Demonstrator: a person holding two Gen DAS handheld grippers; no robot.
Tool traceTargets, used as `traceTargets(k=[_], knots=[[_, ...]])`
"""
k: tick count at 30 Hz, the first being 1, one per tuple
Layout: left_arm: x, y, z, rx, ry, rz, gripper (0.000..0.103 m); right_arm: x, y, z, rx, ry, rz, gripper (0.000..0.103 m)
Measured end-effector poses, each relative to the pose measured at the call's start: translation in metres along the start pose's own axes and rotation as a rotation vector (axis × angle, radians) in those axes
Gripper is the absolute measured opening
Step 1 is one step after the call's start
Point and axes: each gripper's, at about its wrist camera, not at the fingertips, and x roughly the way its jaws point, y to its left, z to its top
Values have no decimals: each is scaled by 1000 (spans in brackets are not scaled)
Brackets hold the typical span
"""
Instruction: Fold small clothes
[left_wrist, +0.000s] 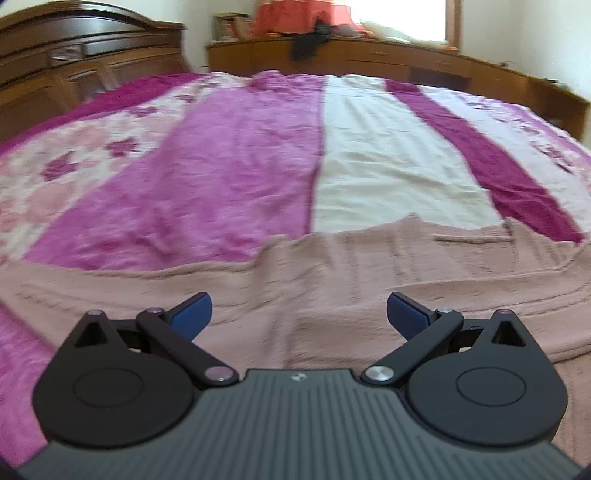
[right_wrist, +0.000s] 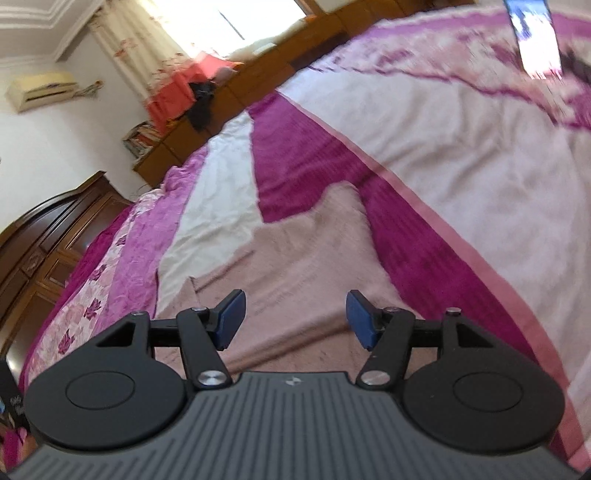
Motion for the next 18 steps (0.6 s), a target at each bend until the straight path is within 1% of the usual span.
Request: traceTargets(k=[2,4,5,9,12,14,15,16,17,18], knots=[[11,-5,1,9,16,-58,81,6,4,2,-18,-6,1,68],[22,-4,2,0,54,-97,71,17,4,3,-29,-6,5,68],[26,-3,2,-7,67,-98,67,23,3,3,-36,-2,-1,68],[42,6,-3,-44,111,-73,67,49,-3,-3,-90,34,-56,68],[47,14,-12,-107,148,-152,66,60,-10,-12,-112,44,-63,68],[45,15,-17,-128,145,-199,40,61,-11,-17,-144,32,-58,68],[45,14,-19,-125,141,-197,35,61,-11,-18,-156,29,-57,68],[42,12,-21,-116,126,-195,25,62,-12,-19,-163,27,-57,68],[38,11,-22,-110,107,-194,23,62,-12,-20,-168,26,-56,68],[32,9,-23,-100,76,-193,23,63,-13,-21,-171,25,-55,68]])
